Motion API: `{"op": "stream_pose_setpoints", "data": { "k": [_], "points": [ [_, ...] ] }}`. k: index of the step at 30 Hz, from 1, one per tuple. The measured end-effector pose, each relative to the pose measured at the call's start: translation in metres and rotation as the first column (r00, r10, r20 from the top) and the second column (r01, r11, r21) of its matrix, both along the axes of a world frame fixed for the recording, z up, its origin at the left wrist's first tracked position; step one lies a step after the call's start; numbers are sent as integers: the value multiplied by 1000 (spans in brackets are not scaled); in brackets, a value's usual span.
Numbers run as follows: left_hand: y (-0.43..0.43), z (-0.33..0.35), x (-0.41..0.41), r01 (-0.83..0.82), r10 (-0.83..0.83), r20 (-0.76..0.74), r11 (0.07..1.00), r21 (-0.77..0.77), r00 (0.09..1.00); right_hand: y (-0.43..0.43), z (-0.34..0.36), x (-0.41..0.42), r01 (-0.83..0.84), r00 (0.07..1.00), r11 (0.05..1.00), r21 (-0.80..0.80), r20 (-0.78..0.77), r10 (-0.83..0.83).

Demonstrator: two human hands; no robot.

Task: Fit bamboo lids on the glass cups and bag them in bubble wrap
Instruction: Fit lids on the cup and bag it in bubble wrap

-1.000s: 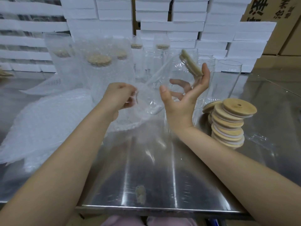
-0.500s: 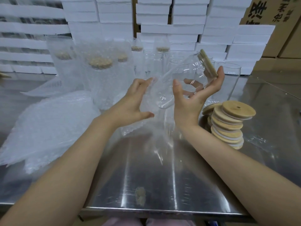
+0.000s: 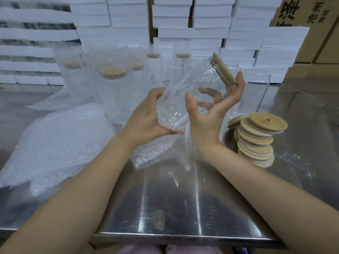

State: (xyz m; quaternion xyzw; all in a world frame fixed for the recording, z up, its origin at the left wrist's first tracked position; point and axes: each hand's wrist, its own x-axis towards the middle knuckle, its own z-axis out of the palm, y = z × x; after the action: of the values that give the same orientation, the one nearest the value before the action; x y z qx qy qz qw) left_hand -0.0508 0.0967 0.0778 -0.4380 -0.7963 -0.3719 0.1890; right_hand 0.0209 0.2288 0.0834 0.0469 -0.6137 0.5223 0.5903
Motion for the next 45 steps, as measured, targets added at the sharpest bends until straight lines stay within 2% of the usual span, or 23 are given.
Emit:
{"op": "stream_pose_setpoints", "data": {
  "k": [3, 5, 7, 10, 12, 15, 17, 21, 23, 28, 32, 37, 41, 45],
  "points": [
    [4, -7, 1, 27, -34, 44, 987, 156, 998, -6, 0, -2, -111, 993, 986, -128, -43, 106],
    [6, -6, 0, 12, -14, 6, 966, 258, 1000, -10, 1, -3, -180, 983, 959, -220, -62, 170],
    [9, -4, 0, -38, 55, -47, 951, 305, 997, -12, 2, -3, -196, 981, 950, -245, -54, 188],
    [13, -4, 3, -87, 133, -134, 950, 301, 982, -14, 2, -2, -222, 975, 955, -195, -27, 221],
    [14, -4, 5, -58, 103, -150, 960, 275, 983, -12, 1, -1, -203, 979, 971, -127, 2, 205],
    [11, -2, 1, 80, -75, -44, 987, 137, 996, -3, 3, 1, -133, 991, 987, -90, 22, 136],
    [7, -4, -6, 128, -128, 25, 991, 36, 991, 2, 4, 1, -96, 995, 989, -110, 20, 99],
    [5, -7, -11, 84, -104, 146, 987, 140, 984, 2, 5, 0, -104, 994, 991, -80, 28, 106],
    [7, -10, -9, 56, -75, 111, 985, 165, 991, 0, 4, 1, -126, 991, 990, -55, 40, 128],
    [11, -9, -2, -31, 62, -98, 955, 294, 993, -12, 0, -2, -210, 975, 958, -193, 31, 220],
    [16, -8, 5, -115, 174, -219, 959, 257, 960, -17, -5, -7, -234, 965, 961, -148, 82, 248],
    [15, 1, 12, 50, -36, -69, 976, 211, 997, -5, -5, -8, -206, 970, 967, -148, 101, 222],
    [13, 8, 11, -116, 81, 133, 953, 281, 988, 4, 0, -7, -138, 985, 975, -172, 79, 154],
    [8, 15, 3, -122, -1, 346, 935, 332, 938, 4, 1, -6, -109, 989, 987, -120, 84, 120]
  ]
}}
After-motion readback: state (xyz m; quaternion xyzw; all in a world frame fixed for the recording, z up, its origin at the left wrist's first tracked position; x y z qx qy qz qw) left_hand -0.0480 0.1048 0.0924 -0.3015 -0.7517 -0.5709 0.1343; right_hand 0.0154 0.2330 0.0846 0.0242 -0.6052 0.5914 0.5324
